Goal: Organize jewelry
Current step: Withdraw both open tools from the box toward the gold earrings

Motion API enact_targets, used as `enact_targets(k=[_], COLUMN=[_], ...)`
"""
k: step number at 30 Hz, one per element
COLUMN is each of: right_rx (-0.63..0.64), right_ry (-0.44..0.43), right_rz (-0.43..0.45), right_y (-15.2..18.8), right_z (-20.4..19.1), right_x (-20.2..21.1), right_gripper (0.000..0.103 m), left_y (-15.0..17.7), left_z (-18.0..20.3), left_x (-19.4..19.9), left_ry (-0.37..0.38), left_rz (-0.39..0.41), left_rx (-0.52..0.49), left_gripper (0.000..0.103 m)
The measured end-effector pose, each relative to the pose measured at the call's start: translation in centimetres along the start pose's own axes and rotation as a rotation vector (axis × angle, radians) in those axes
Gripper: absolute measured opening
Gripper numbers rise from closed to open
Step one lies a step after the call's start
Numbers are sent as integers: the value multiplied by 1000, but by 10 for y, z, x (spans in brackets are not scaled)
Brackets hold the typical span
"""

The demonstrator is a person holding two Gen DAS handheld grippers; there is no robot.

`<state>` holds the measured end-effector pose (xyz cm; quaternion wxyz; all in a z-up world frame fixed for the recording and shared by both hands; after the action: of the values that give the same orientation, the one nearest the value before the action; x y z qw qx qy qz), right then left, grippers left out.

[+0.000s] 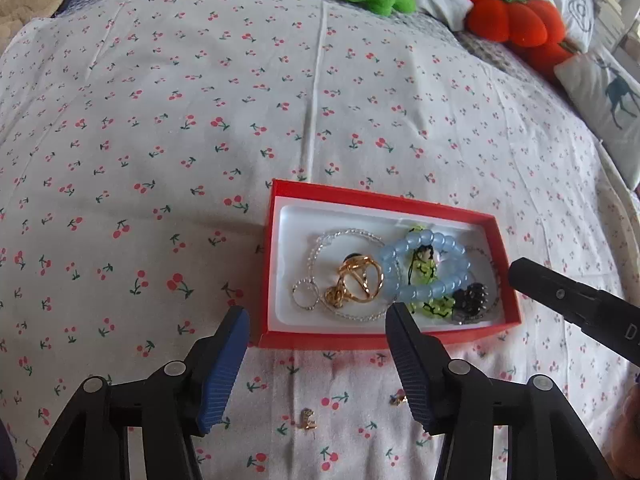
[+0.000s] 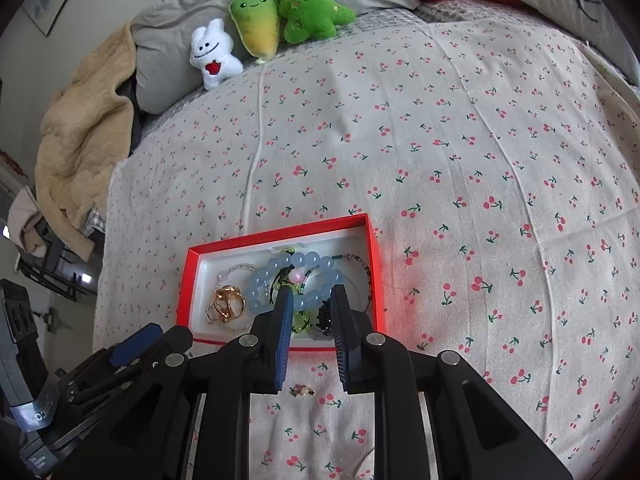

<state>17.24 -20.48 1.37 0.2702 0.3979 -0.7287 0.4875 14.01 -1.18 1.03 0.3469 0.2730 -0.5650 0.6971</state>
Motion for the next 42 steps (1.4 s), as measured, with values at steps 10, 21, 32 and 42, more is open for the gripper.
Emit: enact_targets(k=[10, 21, 32, 42], right_rx=[107, 211, 322, 492], right_ry=[7, 35, 119, 125], right_rz=[-26, -94, -115, -168], right_y=[27, 59, 88, 128], right_z=[-14, -13, -6, -3], right_x=[19, 23, 16, -20], right_gripper=[38, 55, 63, 63], left_y=[22, 51, 82, 108], left_z=[-9, -26, -36, -34], left_x=[11, 14, 4, -8], left_ry=[-8, -58, -67, -8], left_rz=[-42, -99, -124, -8], left_rx=[-11, -70, -145, -310], left_gripper=[75, 81, 84, 84])
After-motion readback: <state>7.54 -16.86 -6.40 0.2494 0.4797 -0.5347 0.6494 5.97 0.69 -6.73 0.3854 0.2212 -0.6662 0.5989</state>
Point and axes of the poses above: each gripper's, at about its wrist camera, not at the fingertips, and x roughly against the way its jaws point, z to its right, y to its underside, the point moved 2 cm from there along -x, roughly the way its jaws point, and after that the axes turned 8 degrees about z, right-handed, at the moved point
